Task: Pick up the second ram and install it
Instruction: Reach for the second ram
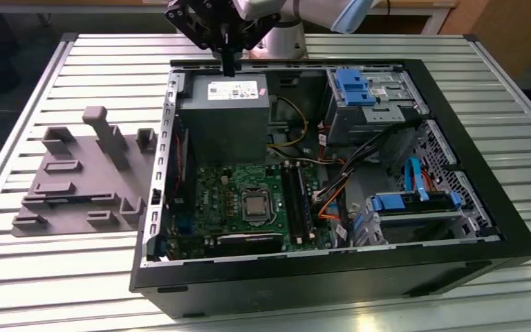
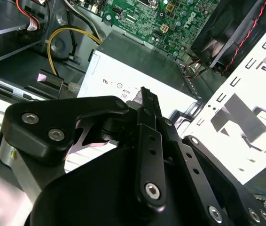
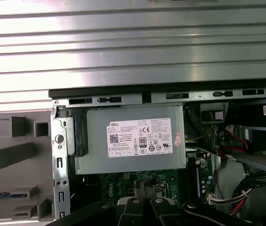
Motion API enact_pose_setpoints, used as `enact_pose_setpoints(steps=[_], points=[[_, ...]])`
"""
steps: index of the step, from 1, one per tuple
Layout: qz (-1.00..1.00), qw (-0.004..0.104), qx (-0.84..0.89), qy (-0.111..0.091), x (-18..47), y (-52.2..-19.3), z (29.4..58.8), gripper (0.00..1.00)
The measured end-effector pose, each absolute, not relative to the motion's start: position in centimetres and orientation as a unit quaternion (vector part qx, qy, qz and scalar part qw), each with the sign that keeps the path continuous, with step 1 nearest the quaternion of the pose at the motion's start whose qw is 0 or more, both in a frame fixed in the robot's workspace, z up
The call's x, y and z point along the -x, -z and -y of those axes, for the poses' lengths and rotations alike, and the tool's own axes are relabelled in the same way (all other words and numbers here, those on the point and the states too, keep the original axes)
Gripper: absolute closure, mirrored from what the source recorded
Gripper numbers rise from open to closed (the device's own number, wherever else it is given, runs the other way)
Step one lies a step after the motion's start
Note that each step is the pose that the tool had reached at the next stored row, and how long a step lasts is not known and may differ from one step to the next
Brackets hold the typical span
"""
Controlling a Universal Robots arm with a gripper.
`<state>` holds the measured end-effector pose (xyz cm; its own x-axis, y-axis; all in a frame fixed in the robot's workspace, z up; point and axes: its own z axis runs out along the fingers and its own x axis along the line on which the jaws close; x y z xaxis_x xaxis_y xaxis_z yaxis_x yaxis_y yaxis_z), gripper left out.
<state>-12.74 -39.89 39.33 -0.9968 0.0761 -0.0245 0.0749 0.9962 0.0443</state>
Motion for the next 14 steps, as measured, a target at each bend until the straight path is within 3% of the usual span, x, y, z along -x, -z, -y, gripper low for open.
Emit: enact_pose_setpoints(steps=[14], points=[[-0.999,0.013,-0.038,-0.022,13.13,-39.32,39.89,0.89]])
